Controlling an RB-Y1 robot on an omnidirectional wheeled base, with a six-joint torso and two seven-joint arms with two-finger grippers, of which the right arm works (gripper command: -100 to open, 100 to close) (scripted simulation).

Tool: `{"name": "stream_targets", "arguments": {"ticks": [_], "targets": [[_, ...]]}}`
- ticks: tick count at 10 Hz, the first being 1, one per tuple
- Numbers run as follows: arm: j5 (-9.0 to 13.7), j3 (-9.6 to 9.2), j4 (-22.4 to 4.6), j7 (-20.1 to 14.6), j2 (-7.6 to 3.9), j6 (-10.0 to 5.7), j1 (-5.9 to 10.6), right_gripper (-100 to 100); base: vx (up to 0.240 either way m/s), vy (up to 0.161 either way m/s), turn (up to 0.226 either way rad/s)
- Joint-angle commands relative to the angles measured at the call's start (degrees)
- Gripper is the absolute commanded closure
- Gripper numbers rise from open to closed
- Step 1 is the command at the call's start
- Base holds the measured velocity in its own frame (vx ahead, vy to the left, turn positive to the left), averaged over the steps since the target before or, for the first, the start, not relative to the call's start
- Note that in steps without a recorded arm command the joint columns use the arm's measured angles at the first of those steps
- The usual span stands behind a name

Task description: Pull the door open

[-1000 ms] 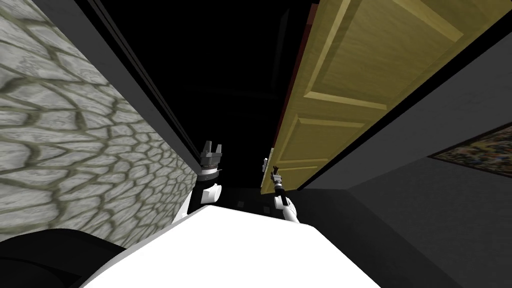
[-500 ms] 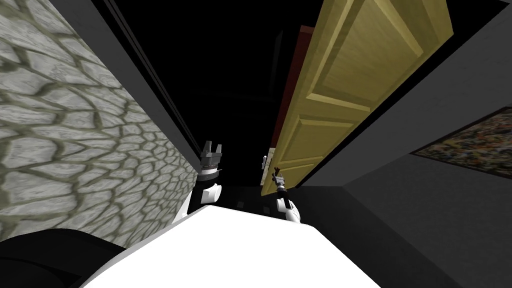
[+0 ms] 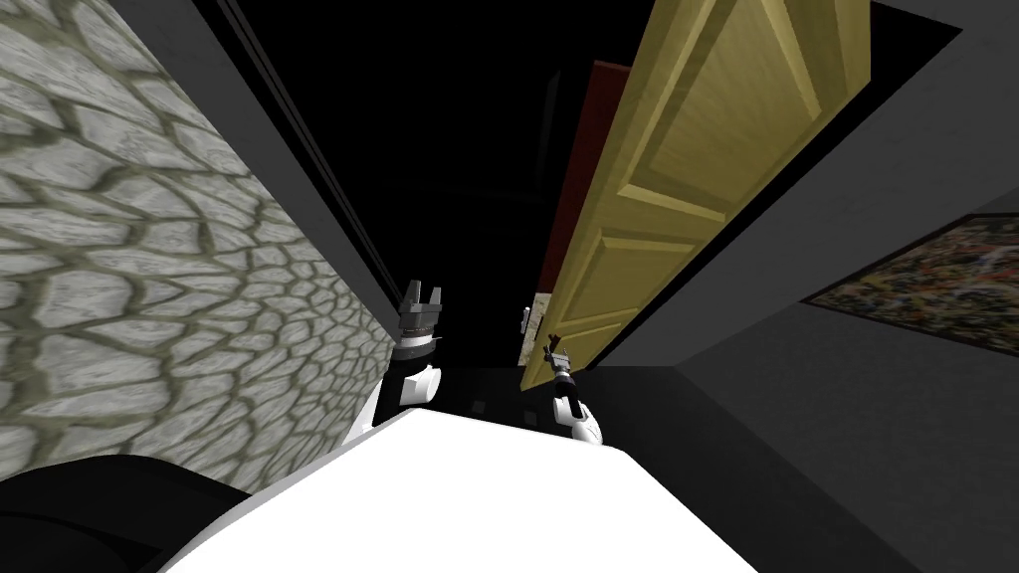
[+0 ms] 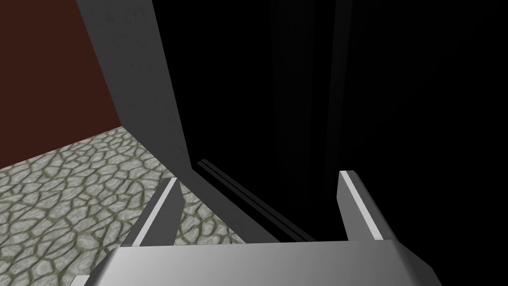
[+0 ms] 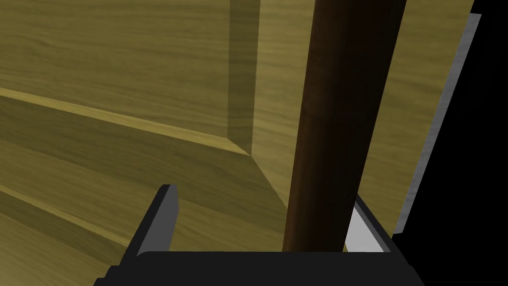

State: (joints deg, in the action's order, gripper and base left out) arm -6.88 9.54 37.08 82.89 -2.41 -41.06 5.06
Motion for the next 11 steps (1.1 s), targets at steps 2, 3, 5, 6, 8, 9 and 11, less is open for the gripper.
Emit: {"name": "stream_targets", "arguments": {"ticks": [2,3,5,6,8,9,11], "targets": [[2.01,1.36,-1.09,-0.36,-2.28,1.94,-1.1,100,-0.081,0.025,-0.027],[2.01,1.36,-1.09,-0.36,-2.28,1.94,-1.1,100,-0.075,0.014,-0.032],[3.12,1.81,-1.16,-0.58,-3.08,2.68,-1.58,100,-0.051,-0.009,-0.014],[3.7,2.02,-1.19,-0.69,-3.47,3.06,-1.81,100,-0.087,0.023,-0.01],[3.7,2.02,-1.19,-0.69,-3.47,3.06,-1.81,100,-0.047,0.009,-0.035],[5.18,2.39,-1.19,-1.0,-4.12,4.09,-2.15,100,-0.052,0.001,0.005],[5.18,2.39,-2.48,-1.0,-4.12,4.03,-1.7,100,-0.027,-0.001,-0.005]]}}
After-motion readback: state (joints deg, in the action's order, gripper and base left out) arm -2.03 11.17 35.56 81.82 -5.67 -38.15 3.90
